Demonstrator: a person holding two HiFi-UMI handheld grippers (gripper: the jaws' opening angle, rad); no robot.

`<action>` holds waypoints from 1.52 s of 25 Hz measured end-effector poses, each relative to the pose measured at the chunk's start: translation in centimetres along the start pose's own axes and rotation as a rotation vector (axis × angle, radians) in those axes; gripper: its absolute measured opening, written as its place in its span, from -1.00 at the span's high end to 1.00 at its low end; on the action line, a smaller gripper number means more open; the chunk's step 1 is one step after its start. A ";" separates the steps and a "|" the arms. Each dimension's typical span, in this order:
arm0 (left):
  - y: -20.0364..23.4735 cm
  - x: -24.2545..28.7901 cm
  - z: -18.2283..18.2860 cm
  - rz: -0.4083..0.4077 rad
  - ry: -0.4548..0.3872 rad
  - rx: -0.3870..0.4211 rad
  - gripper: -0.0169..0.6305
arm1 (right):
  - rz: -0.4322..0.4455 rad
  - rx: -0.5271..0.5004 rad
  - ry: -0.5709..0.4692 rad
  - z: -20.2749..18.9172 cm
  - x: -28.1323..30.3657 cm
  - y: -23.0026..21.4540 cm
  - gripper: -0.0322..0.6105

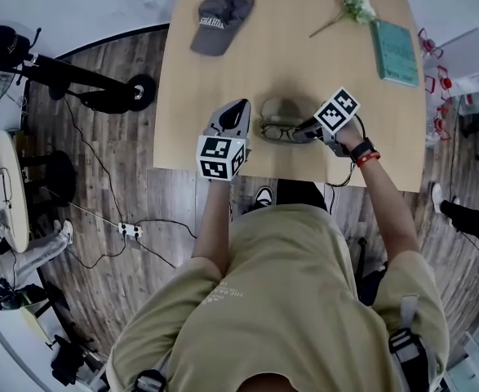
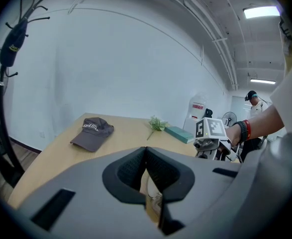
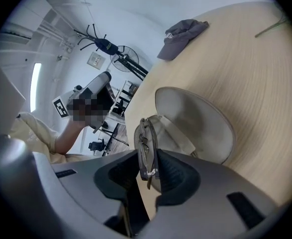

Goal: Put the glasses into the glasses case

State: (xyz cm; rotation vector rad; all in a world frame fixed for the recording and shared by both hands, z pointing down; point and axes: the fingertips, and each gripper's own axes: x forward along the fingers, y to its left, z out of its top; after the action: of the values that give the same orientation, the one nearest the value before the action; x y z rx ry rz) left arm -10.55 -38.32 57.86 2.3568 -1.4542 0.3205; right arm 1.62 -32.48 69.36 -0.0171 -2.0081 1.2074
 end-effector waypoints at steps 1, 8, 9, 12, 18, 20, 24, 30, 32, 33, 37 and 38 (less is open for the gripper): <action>0.1 0.1 0.0 -0.001 0.001 -0.003 0.88 | -0.002 0.004 0.006 -0.1 0.2 -0.2 0.56; 0.9 0.3 0.1 0.001 -0.019 -0.040 0.88 | -0.050 -0.001 0.057 -0.7 1.1 -1.3 0.53; 1.0 0.3 0.1 0.000 -0.021 -0.042 0.88 | -0.067 -0.011 0.068 -0.8 1.2 -1.5 0.53; 0.7 0.5 0.2 -0.010 -0.035 -0.049 0.88 | -0.122 -0.045 0.089 -1.1 1.4 -2.2 0.50; 0.3 0.5 -0.1 -0.024 -0.040 -0.057 0.88 | -0.210 -0.082 0.138 -1.9 1.8 -2.8 0.44; 0.1 0.5 -0.1 -0.026 -0.040 -0.057 0.88 | -0.236 -0.088 0.151 -2.3 2.0 -3.0 0.43; 0.0 0.2 -0.4 -0.024 -0.038 -0.060 0.88 | -0.279 -0.107 0.157 -2.5 2.0 -3.1 0.41; -0.1 -0.4 -0.6 -0.016 -0.038 -0.058 0.88 | -0.383 -0.157 0.160 -2.5 1.7 -3.4 0.30; -0.3 -0.5 -0.5 -0.014 -0.042 -0.054 0.88 | -0.405 -0.165 0.160 -2.6 1.6 -3.6 0.25; -0.4 -0.6 -0.4 -0.015 -0.043 -0.051 0.88 | -0.411 -0.165 0.154 -2.5 1.5 -3.5 0.23; -0.6 -0.8 -0.3 -0.022 -0.043 -0.043 0.88 | -0.405 -0.168 0.127 -2.1 1.0 -3.1 0.07; -0.7 -0.9 -0.3 -0.022 -0.042 -0.042 0.88 | -0.404 -0.175 0.123 -2.0 0.9 -3.0 0.03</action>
State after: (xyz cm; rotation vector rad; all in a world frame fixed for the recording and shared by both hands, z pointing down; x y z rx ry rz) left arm -10.35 -37.24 57.68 2.3583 -1.4382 0.2337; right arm 3.30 -32.27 72.65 0.2127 -1.8879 0.7565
